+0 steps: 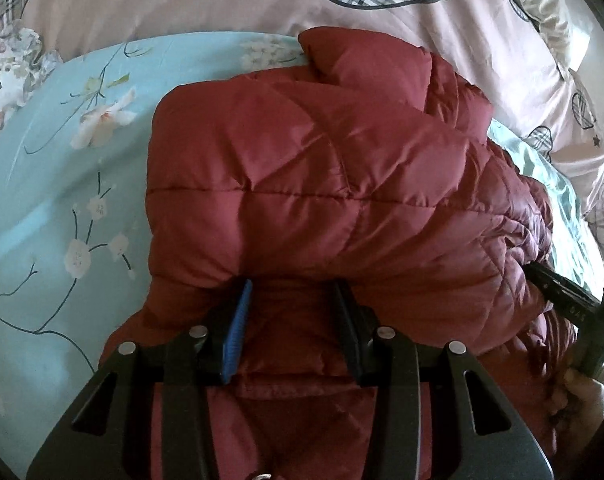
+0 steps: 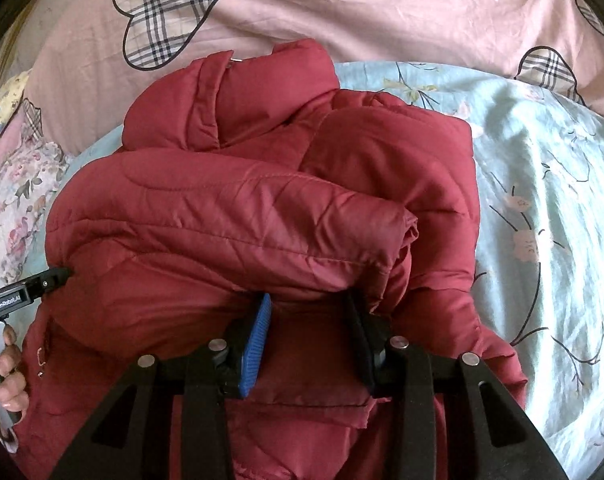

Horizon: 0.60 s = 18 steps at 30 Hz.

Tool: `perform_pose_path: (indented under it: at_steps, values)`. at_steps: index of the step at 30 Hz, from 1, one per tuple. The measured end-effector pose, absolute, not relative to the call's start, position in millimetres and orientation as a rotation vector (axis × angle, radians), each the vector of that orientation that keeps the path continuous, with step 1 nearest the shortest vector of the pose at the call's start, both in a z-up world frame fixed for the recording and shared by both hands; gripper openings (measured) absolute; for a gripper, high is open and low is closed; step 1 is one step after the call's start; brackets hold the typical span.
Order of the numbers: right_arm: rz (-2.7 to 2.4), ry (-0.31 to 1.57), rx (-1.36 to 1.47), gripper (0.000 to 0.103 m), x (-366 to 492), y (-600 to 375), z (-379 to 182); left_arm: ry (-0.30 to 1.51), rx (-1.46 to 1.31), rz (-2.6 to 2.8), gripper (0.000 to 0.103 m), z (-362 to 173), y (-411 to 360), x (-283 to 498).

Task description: Fold large clothes

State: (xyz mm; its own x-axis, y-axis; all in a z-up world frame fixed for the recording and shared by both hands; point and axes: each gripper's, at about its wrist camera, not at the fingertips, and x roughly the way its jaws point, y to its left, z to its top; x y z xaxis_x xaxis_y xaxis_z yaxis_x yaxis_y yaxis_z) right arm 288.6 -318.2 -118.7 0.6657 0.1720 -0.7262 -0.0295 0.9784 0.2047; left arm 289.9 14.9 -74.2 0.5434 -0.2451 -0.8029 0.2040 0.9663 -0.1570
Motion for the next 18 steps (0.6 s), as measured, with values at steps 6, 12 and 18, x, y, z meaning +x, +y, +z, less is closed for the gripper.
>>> perform_pose_path:
  at_steps: [6,12,18]
  values:
    - [0.114,0.845,0.192,0.039,289,-319,-118,0.963,-0.054,-0.265,0.041,-76,15,293]
    - [0.119,0.854,0.255,0.041,283,-323,-108,0.981,-0.056,-0.244,0.040,-74,13,295]
    - [0.126,0.848,0.286,0.051,254,-329,-88,0.947,-0.086,-0.256,0.041,-65,20,279]
